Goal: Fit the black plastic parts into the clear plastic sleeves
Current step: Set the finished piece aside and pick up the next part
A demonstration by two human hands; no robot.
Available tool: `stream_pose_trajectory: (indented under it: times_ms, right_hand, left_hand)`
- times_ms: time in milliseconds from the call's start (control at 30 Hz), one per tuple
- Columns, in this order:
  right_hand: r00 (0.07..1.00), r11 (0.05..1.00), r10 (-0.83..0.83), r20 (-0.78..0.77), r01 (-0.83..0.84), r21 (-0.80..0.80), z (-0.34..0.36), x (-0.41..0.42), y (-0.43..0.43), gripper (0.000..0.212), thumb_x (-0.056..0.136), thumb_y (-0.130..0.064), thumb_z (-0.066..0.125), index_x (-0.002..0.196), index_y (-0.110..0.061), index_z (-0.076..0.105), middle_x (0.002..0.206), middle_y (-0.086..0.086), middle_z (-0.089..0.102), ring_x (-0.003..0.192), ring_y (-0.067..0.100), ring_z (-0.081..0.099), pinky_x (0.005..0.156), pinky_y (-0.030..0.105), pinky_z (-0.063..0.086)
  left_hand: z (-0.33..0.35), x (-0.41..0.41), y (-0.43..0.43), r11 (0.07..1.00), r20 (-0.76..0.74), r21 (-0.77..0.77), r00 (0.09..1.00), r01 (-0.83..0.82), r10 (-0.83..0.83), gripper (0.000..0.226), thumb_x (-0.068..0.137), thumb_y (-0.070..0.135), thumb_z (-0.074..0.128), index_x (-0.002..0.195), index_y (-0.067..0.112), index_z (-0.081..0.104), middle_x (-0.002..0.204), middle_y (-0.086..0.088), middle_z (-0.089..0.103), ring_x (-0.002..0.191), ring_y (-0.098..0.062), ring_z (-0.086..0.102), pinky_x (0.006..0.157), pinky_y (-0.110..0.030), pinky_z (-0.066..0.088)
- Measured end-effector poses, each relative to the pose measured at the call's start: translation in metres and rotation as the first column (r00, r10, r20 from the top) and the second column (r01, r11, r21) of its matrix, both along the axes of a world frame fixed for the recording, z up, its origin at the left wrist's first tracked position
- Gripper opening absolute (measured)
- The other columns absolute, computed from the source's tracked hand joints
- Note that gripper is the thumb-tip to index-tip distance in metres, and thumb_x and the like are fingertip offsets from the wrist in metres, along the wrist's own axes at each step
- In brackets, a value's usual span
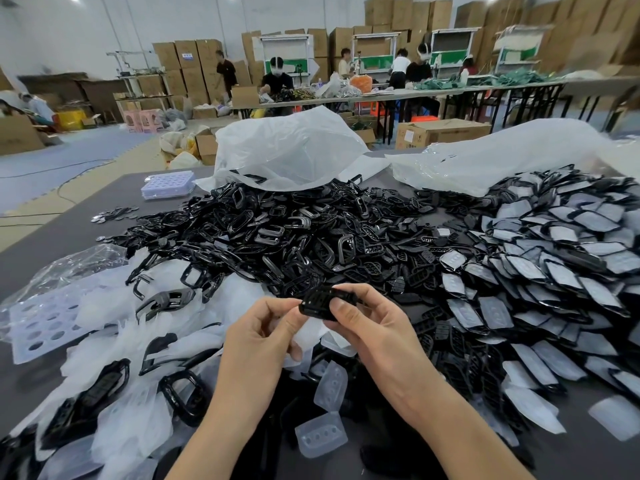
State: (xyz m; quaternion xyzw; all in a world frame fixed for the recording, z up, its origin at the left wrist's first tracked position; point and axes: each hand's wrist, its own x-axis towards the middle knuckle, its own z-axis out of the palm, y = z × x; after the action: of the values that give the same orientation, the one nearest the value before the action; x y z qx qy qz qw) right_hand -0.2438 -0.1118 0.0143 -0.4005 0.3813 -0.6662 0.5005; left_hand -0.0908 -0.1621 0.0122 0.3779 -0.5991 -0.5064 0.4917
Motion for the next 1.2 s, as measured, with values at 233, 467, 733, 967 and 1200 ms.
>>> stream_pose_trajectory:
  times_ms: [233, 467, 733, 967, 1200]
  right_hand:
    - [0.993, 0.997, -0.078, 0.093, 0.076, 0.025, 0.001, -0.010, -0.002, 0.021, 0.077, -0.030, 0.083, 0.097, -0.023, 0.078, 0.113, 0.014, 0.075, 0.106, 0.026, 0.073, 0.093, 0.030, 0.057]
    - [0.982, 0.981, -0.187, -0.030, 0.188, 0.044, 0.001, -0.009, -0.001, 0.022, 0.077, -0.038, 0.079, 0.097, -0.030, 0.077, 0.109, 0.005, 0.077, 0.105, 0.019, 0.072, 0.090, 0.024, 0.056]
    - [0.972, 0.996, 0.073, 0.224, -0.083, 0.035, 0.005, -0.001, 0.001, 0.024, 0.084, -0.020, 0.077, 0.105, -0.012, 0.072, 0.115, 0.021, 0.073, 0.100, 0.029, 0.072, 0.090, 0.031, 0.058]
    - [0.970, 0.995, 0.071, 0.233, -0.084, 0.046, 0.006, 0.000, 0.001, 0.031, 0.086, -0.014, 0.067, 0.114, -0.004, 0.062, 0.120, 0.023, 0.072, 0.111, 0.032, 0.070, 0.101, 0.037, 0.056]
    - [0.961, 0.993, 0.061, 0.270, -0.086, 0.081, 0.003, -0.003, -0.001, 0.039, 0.085, -0.015, 0.069, 0.121, -0.001, 0.059, 0.110, 0.021, 0.075, 0.092, 0.027, 0.076, 0.074, 0.029, 0.060]
  left_hand:
    - [0.000, 0.005, -0.004, 0.995, -0.092, 0.016, 0.991, -0.099, 0.100, 0.006, 0.090, 0.032, 0.067, 0.091, 0.031, 0.074, 0.081, 0.006, 0.074, 0.081, -0.017, 0.075, 0.082, -0.032, 0.056]
    - [-0.002, 0.004, -0.006, 0.990, -0.248, 0.131, 0.965, -0.053, 0.085, 0.011, 0.094, 0.017, 0.066, 0.104, 0.023, 0.068, 0.080, 0.004, 0.067, 0.085, -0.025, 0.076, 0.089, -0.040, 0.057]
    - [-0.005, -0.004, 0.001, 0.973, -0.246, 0.161, 0.961, 0.166, -0.124, 0.030, 0.102, 0.003, 0.050, 0.121, 0.018, 0.067, 0.096, -0.003, 0.074, 0.101, -0.023, 0.073, 0.091, -0.030, 0.057]
    - [0.000, -0.008, 0.010, 0.992, 0.101, -0.083, 0.991, 0.098, -0.089, 0.022, 0.101, 0.016, 0.051, 0.085, 0.023, 0.063, 0.068, 0.001, 0.063, 0.060, -0.013, 0.052, 0.057, -0.022, 0.043]
    - [-0.001, -0.005, 0.010, 0.992, 0.172, -0.125, 0.985, 0.021, 0.001, 0.014, 0.098, 0.027, 0.057, 0.089, 0.036, 0.060, 0.071, -0.003, 0.069, 0.060, -0.016, 0.060, 0.061, -0.033, 0.050]
